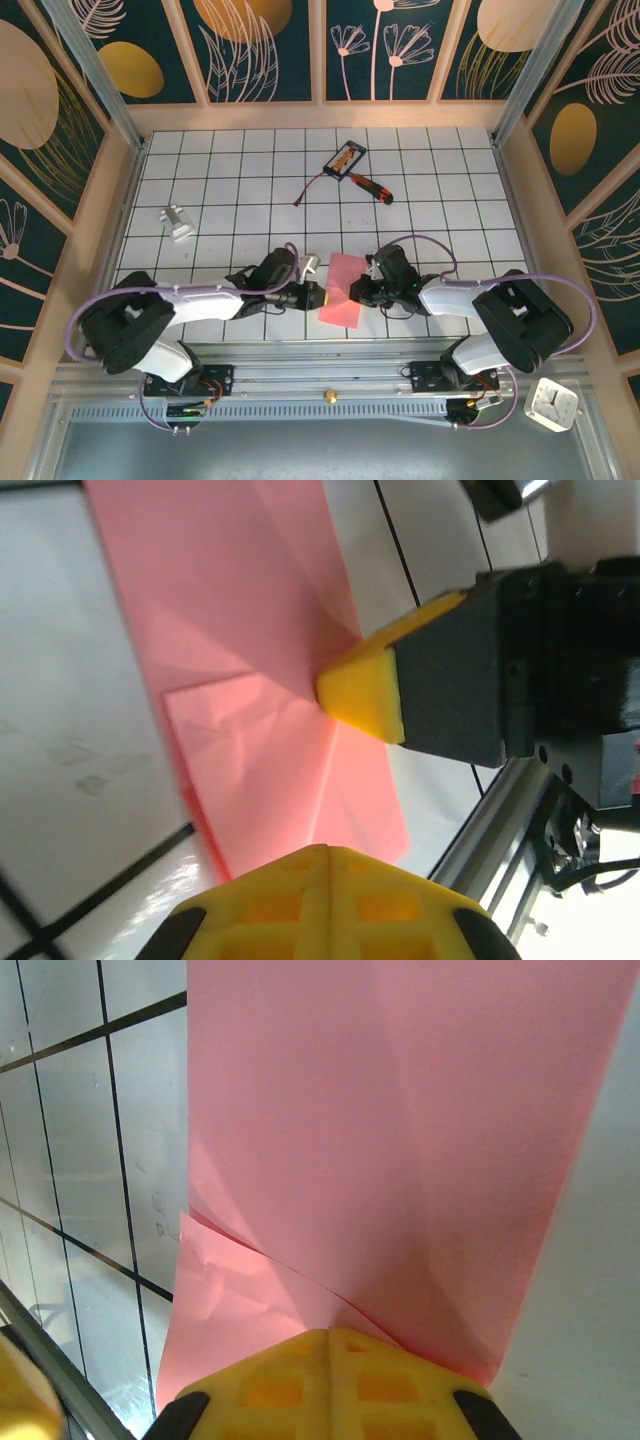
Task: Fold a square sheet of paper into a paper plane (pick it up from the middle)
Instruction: Fold the triangle at the bottom-center of the table.
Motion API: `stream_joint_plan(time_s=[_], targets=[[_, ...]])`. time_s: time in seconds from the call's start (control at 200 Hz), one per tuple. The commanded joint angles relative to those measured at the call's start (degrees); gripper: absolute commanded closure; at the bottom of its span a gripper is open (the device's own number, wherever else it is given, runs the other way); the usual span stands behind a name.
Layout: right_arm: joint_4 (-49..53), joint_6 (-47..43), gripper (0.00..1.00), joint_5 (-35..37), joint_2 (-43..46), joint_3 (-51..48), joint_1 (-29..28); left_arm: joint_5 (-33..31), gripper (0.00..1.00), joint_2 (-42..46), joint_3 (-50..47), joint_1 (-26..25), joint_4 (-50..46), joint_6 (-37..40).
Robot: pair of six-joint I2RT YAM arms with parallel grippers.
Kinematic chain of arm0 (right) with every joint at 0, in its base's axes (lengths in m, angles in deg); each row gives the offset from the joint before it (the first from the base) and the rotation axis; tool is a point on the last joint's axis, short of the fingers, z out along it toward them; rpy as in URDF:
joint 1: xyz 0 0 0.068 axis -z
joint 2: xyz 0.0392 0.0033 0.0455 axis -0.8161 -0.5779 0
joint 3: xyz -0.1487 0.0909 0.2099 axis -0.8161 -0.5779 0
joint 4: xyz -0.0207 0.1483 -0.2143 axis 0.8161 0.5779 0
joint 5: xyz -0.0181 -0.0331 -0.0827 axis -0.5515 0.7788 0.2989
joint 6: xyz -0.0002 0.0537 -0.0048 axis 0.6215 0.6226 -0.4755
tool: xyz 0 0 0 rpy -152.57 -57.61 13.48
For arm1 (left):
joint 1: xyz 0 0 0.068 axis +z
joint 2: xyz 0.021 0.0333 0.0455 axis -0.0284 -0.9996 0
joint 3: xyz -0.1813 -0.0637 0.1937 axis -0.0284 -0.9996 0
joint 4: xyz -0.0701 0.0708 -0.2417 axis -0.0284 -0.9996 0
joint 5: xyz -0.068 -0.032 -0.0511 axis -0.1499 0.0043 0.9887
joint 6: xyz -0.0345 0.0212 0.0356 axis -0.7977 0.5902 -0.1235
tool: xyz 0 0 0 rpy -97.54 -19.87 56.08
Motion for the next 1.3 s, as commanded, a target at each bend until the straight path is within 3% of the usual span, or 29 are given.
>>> stream_joint_plan(time_s=[0.0, 0.656, 1.296], targets=[[6.13, -1.59, 1.00, 2.86, -1.19, -1.25, 0.96, 2.76, 1.00, -4.03, 2.99, -1.34, 4.81, -3.93], [6.00, -1.63, 1.00, 2.90, -0.73, -1.93, 1.29, 5.19, 1.00, -14.41, 7.78, -3.51, 6.29, -3.91], [8.01, -2.20, 1.00, 3.83, -1.47, -1.69, 1.39, 1.53, 1.00, -14.75, 5.83, -3.77, -6.52, 3.87]])
